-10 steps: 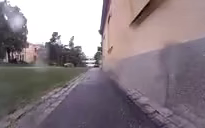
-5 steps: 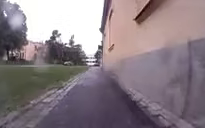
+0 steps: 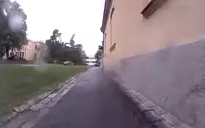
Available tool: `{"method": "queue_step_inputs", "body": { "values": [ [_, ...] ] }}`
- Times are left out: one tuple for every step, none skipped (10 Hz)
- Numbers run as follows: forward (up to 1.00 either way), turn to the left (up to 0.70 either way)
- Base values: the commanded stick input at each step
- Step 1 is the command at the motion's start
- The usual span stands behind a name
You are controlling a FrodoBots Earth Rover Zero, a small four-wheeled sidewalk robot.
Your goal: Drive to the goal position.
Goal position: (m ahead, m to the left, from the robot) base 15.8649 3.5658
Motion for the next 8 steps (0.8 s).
{"method": "queue_step_inputs", "body": {
  "values": [
    [0.7,0.0],
    [0.7,0.0],
    [0.7,0.0],
    [0.7,0.0],
    [0.7,0.0],
    [0.7,0.0],
    [0.7,0.0],
    [0.7,0.0]
  ]
}}
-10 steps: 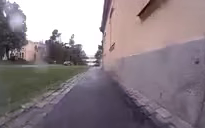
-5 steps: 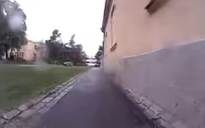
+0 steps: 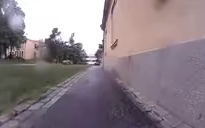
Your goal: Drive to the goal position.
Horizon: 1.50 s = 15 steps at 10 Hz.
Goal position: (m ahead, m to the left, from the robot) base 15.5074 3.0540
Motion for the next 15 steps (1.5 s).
{"method": "queue_step_inputs", "body": {
  "values": [
    [0.7,0.0],
    [0.7,0.0],
    [0.7,0.0],
    [0.7,0.0],
    [0.7,0.0],
    [0.7,0.0],
    [0.7,0.0],
    [0.7,0.0],
    [0.7,0.0],
    [0.7,0.0],
    [0.7,0.0],
    [0.7,0.0],
    [0.7,0.0],
    [0.7,0.0],
    [0.7,0.05]
  ]
}}
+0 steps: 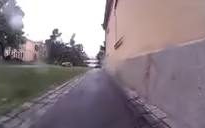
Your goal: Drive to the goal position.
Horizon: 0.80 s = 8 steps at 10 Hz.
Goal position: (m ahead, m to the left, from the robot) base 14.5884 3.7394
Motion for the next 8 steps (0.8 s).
{"method": "queue_step_inputs", "body": {
  "values": [
    [0.7,0.12],
    [0.7,0.11],
    [0.7,0.0],
    [0.7,0.0],
    [0.7,0.0],
    [0.7,0.0],
    [0.7,0.0],
    [0.7,0.0]
  ]
}}
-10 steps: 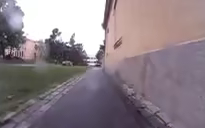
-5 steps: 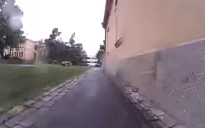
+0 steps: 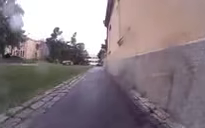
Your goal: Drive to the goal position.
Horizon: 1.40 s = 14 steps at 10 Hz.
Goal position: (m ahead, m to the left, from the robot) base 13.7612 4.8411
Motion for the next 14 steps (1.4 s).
{"method": "queue_step_inputs", "body": {
  "values": [
    [0.7,0.0],
    [0.7,0.0],
    [0.7,0.0],
    [0.7,0.0],
    [0.7,0.0],
    [0.7,0.0],
    [0.7,0.0],
    [0.7,0.0],
    [0.7,0.0],
    [0.7,0.1],
    [0.7,0.14],
    [0.7,0.14],
    [0.7,0.09],
    [0.7,0.0]
  ]
}}
